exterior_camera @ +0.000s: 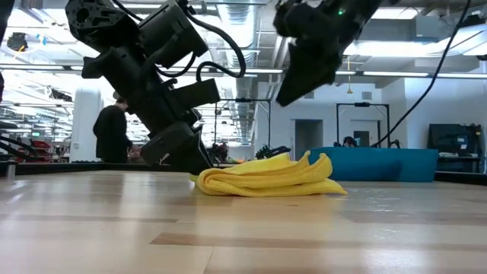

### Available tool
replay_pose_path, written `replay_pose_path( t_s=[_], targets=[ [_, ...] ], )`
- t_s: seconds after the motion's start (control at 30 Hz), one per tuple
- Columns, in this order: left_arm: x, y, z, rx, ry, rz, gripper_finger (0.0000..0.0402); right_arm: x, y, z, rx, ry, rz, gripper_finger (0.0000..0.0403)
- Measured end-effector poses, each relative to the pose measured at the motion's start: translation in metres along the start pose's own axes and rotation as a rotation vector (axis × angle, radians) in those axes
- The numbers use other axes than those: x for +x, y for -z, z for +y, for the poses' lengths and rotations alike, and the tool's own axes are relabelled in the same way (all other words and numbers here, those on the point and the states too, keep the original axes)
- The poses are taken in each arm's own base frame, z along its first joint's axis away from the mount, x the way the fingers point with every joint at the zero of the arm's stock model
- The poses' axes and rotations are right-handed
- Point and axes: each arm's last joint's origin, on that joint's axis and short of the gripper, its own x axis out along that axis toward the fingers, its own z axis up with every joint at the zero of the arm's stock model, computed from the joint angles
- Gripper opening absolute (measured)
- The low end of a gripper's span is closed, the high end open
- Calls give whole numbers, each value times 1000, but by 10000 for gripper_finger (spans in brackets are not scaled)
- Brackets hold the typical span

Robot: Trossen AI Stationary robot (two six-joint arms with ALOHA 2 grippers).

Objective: Roll microfiber towels into tight, uniform cylinder then place into a basket
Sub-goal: Roll the yellow microfiber cloth

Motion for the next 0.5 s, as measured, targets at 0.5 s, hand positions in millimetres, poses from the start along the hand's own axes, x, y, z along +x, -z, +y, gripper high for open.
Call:
replay_pose_path(
  t_s=[0.5],
  targets=[
    [0, 3, 0, 47, -6, 35, 123, -28, 58, -30, 177, 105, -131, 102]
  ],
)
